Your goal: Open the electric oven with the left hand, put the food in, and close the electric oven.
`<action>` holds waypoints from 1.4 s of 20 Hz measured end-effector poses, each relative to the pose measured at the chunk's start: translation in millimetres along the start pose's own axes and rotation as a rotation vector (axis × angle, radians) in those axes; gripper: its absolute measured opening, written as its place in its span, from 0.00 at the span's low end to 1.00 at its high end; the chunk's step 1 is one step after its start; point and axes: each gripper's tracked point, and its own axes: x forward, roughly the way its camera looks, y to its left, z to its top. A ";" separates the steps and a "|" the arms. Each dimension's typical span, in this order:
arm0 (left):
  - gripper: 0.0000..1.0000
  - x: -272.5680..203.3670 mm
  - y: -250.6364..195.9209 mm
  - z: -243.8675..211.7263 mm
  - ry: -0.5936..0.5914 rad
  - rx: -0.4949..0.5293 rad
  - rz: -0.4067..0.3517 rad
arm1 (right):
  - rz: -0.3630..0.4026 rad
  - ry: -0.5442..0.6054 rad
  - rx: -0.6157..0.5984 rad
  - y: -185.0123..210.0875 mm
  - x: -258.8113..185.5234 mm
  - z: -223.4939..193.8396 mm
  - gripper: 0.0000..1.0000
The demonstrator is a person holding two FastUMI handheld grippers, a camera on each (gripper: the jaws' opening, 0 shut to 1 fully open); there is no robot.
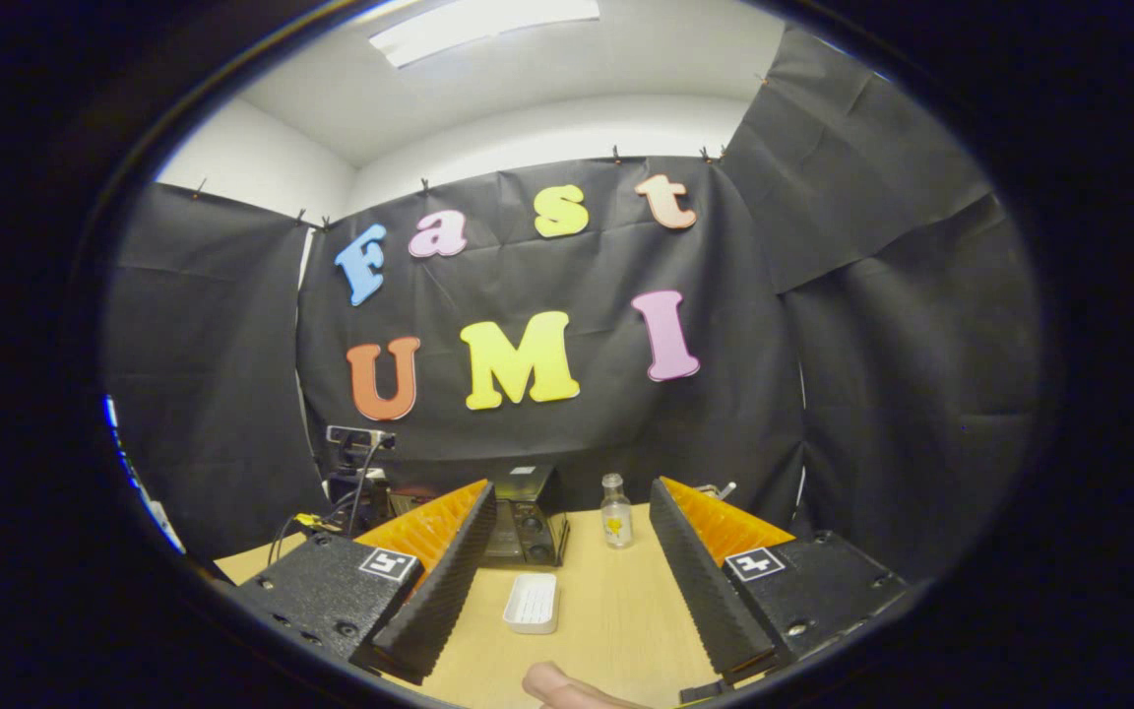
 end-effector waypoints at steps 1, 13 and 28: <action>0.96 -10.4 -0.3 5.9 -0.009 0.000 -0.010 | -0.010 0.003 0.000 -2.3 -1.7 -0.5 0.99; 0.96 -194.4 14.7 111.5 -0.261 0.041 0.011 | -0.069 -0.020 -0.034 -4.4 -21.0 14.0 0.98; 0.96 -312.5 27.9 87.5 -0.319 -0.059 0.041 | -0.092 -0.034 -0.114 -9.4 -58.0 19.8 0.98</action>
